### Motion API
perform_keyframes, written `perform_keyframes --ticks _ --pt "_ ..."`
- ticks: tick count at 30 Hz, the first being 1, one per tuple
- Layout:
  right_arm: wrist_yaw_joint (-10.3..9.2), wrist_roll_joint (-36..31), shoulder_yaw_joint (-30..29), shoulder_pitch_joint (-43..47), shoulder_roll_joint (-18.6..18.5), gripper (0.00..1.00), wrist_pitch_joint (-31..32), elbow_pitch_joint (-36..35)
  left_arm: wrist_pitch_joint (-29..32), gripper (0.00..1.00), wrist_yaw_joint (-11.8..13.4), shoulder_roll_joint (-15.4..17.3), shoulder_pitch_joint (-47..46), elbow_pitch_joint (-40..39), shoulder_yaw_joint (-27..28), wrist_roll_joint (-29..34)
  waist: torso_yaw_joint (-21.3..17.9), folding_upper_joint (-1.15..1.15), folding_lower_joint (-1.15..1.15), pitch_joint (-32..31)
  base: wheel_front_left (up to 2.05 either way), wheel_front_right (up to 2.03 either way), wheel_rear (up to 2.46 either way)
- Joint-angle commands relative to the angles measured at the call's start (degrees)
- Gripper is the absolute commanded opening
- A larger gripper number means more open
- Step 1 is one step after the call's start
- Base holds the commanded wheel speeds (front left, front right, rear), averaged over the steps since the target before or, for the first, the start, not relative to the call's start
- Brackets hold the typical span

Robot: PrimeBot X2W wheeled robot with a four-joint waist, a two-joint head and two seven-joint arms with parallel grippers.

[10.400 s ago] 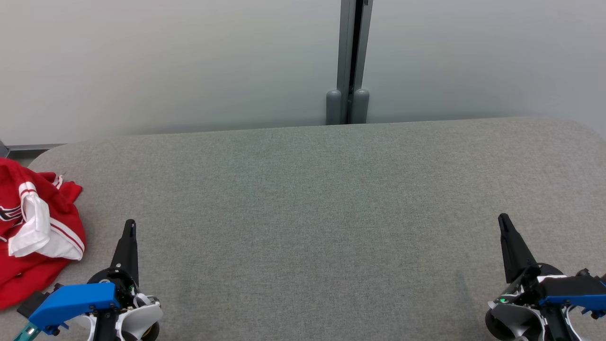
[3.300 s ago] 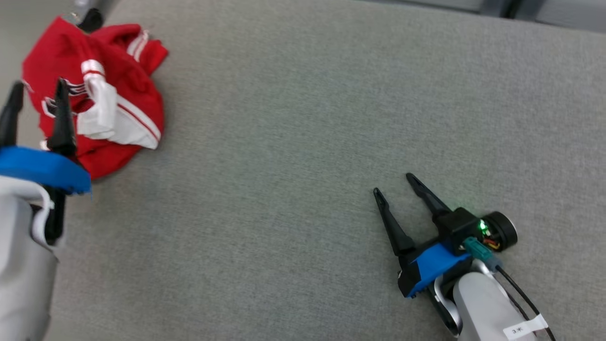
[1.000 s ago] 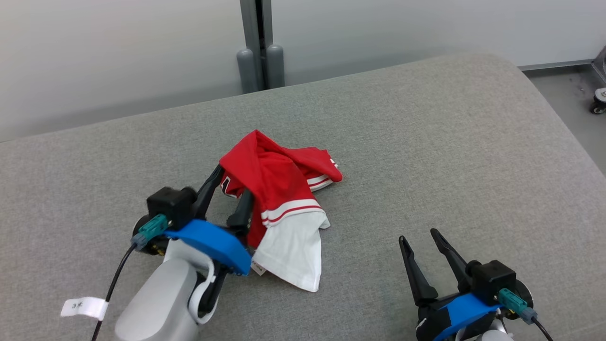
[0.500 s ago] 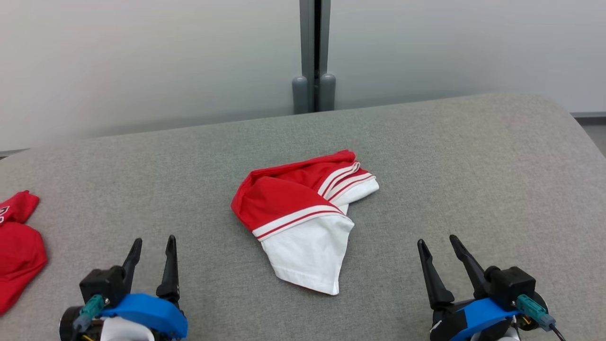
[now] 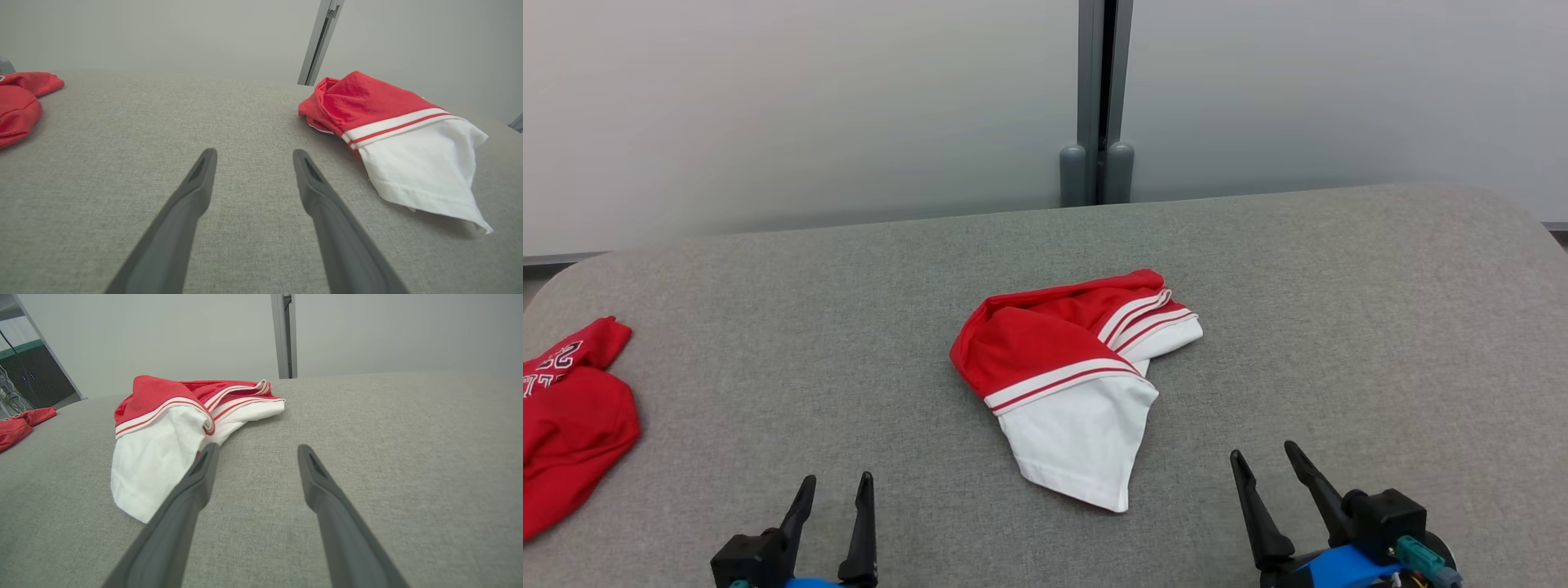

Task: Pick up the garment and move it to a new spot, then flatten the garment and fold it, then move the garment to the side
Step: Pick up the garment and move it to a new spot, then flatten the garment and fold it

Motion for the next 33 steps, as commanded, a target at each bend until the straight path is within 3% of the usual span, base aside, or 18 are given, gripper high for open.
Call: perform_keyframes --ticks 1,15,26,27,30,31,33 --pt "0.00 -0.2 0.7 0.1 -0.2 1.00 0.0 0.3 -0.2 1.00 -0.5 0.0 -1.0 -0.1 -0.9 0.1 0.5 0.00 0.00 0.5 0.00 0.00 0.00" --pt "0.00 9.2 11.4 -4.6 -0.2 1.00 0.0 9.2 -0.2 1.00 -0.4 2.8 -3.6 0.5 -7.7 -3.8 6.5 0.00 0.00 4.4 0.00 0.00 0.00" --pt "0.00 14.7 14.1 -8.0 -0.2 1.00 0.0 14.7 -0.2 1.00 -0.4 4.4 -5.0 0.3 -8.7 -5.7 9.0 0.00 0.00 7.0 0.00 0.00 0.00" --pt "0.01 15.0 14.2 -8.2 -0.2 0.95 0.0 14.6 -0.2 1.00 -0.4 4.4 -5.2 0.3 -8.8 -5.8 9.0 0.00 0.00 7.2 0.00 0.00 0.00" --pt "0.01 15.2 14.6 -8.3 -0.1 0.05 0.0 14.2 -0.2 1.00 -0.4 4.4 -5.5 0.3 -8.8 -5.9 8.9 0.00 0.00 7.5 0.00 0.00 0.00" --pt "0.01 15.4 14.8 -8.3 -0.1 0.00 0.0 14.0 -0.2 1.00 -0.4 4.4 -5.5 0.4 -8.8 -5.9 8.8 0.00 0.00 7.6 0.00 0.00 0.00" --pt "0.01 15.6 15.1 -8.4 -0.1 0.00 0.0 13.6 -0.2 1.00 -0.4 4.4 -5.8 0.5 -8.9 -6.0 8.6 0.00 0.00 7.7 0.00 0.00 0.00"
